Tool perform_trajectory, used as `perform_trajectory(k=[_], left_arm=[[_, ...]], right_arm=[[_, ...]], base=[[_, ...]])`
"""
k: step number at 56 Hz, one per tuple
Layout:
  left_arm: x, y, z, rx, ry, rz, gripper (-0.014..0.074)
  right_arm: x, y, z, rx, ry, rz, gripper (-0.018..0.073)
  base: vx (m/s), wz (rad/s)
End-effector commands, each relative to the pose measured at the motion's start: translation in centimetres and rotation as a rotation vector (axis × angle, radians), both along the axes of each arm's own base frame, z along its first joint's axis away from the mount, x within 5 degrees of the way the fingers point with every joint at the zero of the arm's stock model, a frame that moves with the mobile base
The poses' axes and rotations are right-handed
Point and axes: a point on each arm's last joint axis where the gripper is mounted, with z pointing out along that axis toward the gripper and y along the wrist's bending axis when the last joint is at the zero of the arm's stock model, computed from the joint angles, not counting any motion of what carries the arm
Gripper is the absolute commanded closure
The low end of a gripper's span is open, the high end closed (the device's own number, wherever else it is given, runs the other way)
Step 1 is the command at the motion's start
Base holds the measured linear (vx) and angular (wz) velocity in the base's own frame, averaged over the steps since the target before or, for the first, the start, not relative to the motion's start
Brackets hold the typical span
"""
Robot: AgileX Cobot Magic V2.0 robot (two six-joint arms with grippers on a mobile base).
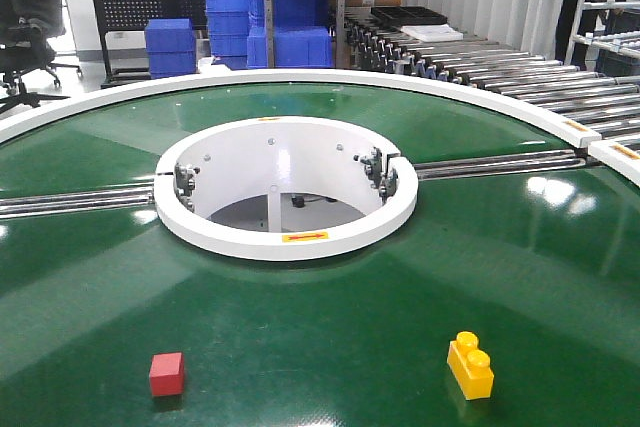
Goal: Pick red and yellow blocks into blue bin
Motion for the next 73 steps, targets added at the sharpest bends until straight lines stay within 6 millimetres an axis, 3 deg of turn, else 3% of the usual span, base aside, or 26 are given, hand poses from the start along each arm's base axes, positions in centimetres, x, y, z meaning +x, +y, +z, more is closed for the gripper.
perform_trajectory(k=[1,28,42,48,51,55,62,66,73], left_arm=[[-0.2,0.1,1.4,-0.021,-0.104,0.004,0.0603],[-0.2,0.1,1.4,-0.021,-0.104,0.004,0.0603],[-0.4,0.2,2.5,-0.037,-0.198,0.010,0.0603],[-0.7,0.4,3.7,-0.166,-0.316,0.008,0.0603],[-1.0,0.6,4.6,-0.327,-0.369,-0.006,0.0603],[-1.6,0.8,6.7,-0.426,-0.421,-0.029,0.0603],[-2.9,0.8,11.7,-0.362,-0.513,-0.034,0.0603],[-3.0,0.8,15.6,-0.288,-0.555,-0.018,0.0603],[-0.2,0.4,20.3,-0.171,-0.500,0.012,0.0603]], right_arm=[[0.0,0.1,0.6,-0.011,-0.087,0.007,0.0570],[0.0,0.1,0.6,-0.011,-0.088,0.007,0.0570],[0.0,0.3,1.7,0.000,-0.212,0.027,0.0570],[-0.5,0.5,4.2,0.016,-0.425,0.059,0.0570],[-0.9,0.5,5.5,0.019,-0.495,0.065,0.0570],[-1.7,0.4,8.5,0.022,-0.556,0.058,0.0570],[-2.6,0.1,13.6,-0.004,-0.543,0.029,0.0570],[-2.4,0.1,17.1,-0.060,-0.553,0.014,0.0570],[0.3,0.4,21.6,-0.159,-0.546,0.006,0.0570]], base=[[0.00,0.00],[0.00,0.00],[0.00,0.00],[0.00,0.00],[0.00,0.00],[0.00,0.00],[0.00,0.00],[0.00,0.00],[0.00,0.00]])
